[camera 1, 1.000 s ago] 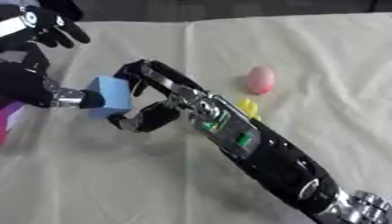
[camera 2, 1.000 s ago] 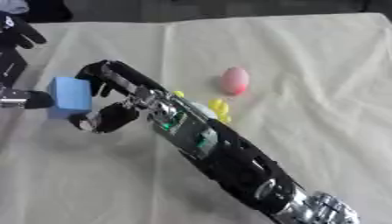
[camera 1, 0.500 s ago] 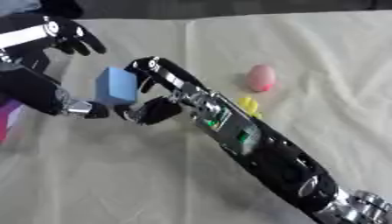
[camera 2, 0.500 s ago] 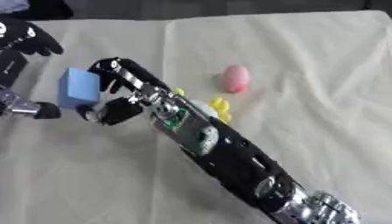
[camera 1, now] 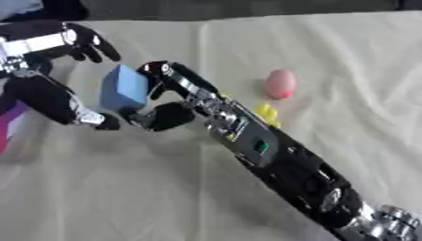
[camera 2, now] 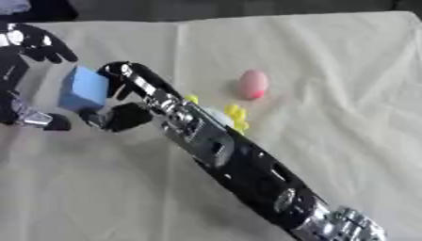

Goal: Pick up the objects with one hand, pass them to the other hand, and then place them into the box on the other side of the table.

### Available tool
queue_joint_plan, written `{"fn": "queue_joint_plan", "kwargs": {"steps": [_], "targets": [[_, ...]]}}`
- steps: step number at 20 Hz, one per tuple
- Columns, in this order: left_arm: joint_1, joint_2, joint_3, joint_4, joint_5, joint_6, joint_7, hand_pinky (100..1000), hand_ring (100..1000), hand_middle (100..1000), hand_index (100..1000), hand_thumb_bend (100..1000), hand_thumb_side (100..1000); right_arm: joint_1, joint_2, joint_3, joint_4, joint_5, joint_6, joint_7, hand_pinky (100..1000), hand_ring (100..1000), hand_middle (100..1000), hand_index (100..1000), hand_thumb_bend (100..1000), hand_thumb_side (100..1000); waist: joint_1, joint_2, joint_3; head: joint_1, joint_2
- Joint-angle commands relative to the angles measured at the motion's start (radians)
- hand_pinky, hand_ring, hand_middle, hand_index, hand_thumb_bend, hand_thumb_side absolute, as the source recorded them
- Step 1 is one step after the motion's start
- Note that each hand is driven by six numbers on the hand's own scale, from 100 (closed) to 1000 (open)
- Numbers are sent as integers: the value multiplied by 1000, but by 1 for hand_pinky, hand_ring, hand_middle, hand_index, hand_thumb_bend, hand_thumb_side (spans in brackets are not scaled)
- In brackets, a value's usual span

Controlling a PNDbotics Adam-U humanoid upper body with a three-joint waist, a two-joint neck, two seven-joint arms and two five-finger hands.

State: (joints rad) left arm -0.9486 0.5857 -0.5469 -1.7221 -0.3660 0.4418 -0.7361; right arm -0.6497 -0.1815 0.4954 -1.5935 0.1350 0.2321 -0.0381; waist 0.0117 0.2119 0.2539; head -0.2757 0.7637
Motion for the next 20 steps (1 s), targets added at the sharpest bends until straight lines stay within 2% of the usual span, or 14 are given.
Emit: {"fn": "queue_joint_plan", "kwargs": {"steps": [1,4,6,12,20], "targets": [[-31,-1,-2,16,-26,-1,-21,900,854,823,829,699,254,-15,3,-3,-2,-4,-14,-6,643,641,506,603,100,160,17,-39,2,-6,-2],[-37,-7,-10,35,-52,-4,-14,895,852,819,830,674,264,-16,5,-4,6,0,-21,-17,644,641,506,603,100,159,18,-40,1,-7,-3],[-38,-12,-10,43,-66,-2,4,890,846,811,827,689,254,-17,6,-2,11,4,-27,-19,645,641,506,603,100,155,18,-41,1,-9,-4],[-39,-22,-12,47,-54,13,46,861,795,742,786,649,257,-18,10,1,14,5,-48,-18,649,644,508,606,100,161,18,-41,-1,-11,-9],[-40,-31,-23,76,-72,13,54,852,788,737,790,636,250,-16,11,4,23,-18,-70,-12,652,643,508,607,100,176,20,-40,-3,-10,-10]]}}
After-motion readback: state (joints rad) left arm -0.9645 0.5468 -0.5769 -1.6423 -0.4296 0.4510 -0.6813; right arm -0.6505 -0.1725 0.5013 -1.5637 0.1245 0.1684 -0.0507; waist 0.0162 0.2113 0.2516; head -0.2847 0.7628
